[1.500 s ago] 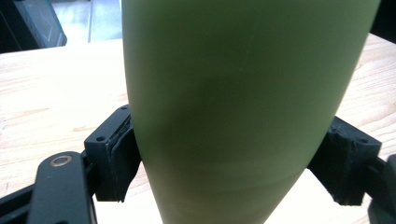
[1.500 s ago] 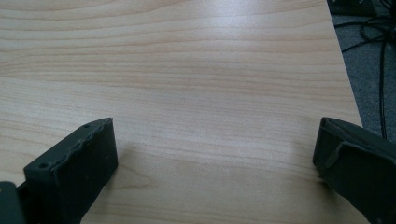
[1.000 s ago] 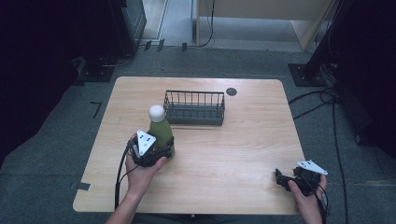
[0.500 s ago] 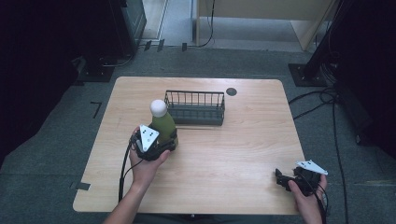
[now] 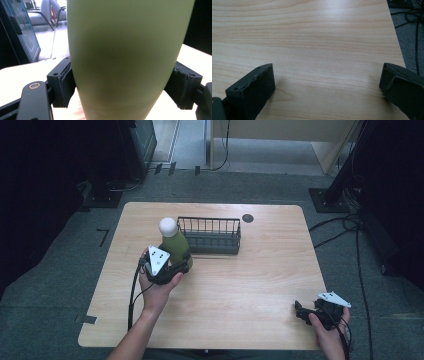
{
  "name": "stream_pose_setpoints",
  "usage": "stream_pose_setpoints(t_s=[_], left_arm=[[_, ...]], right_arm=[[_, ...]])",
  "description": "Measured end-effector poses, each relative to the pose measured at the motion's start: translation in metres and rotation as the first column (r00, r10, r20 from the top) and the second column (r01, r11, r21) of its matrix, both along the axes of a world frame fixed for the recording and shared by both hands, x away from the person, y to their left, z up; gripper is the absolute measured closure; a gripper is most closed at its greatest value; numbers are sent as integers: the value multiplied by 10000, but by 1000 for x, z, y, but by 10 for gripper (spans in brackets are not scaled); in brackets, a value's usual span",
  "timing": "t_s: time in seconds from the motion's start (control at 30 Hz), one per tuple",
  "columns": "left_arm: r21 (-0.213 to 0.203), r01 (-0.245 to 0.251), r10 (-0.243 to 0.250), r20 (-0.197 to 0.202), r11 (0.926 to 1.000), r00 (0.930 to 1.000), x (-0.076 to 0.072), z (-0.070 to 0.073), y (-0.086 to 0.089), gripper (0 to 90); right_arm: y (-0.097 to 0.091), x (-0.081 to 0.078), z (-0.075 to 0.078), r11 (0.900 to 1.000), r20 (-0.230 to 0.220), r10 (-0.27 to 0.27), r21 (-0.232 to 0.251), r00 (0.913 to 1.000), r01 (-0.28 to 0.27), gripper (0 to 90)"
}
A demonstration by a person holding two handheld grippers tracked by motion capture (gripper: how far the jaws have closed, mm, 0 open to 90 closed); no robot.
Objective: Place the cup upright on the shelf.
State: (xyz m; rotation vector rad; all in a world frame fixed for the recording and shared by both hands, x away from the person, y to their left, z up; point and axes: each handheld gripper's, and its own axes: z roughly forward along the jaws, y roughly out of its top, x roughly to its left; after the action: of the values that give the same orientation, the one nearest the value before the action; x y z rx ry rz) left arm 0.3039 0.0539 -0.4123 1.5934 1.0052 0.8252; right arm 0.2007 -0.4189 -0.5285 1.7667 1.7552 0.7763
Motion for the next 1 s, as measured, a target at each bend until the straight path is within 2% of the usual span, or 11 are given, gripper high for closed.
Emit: stream_pose_setpoints(t_s=[0.27, 0.5, 0.67, 1.0], left_arm=[[-134, -34, 38, 349, 9999, 9994, 7, 19, -2, 214], [-36, -50, 52, 682, 10000, 9977, 17, 36, -8, 214], [-210, -12, 26, 680, 9998, 9977, 25, 46, -9, 214], [-248, -130, 150, 801, 9996, 9967, 41, 60, -15, 214]], right_arm=[[0, 0, 0, 10000, 14, -3, -1, 10000, 3, 0], [0, 0, 0, 10000, 8, -14, 7, 10000, 14, 0], [0, 0, 0, 10000, 20, 8, -6, 10000, -8, 0], [0, 0, 0, 10000, 27, 32, 56, 10000, -32, 0]])
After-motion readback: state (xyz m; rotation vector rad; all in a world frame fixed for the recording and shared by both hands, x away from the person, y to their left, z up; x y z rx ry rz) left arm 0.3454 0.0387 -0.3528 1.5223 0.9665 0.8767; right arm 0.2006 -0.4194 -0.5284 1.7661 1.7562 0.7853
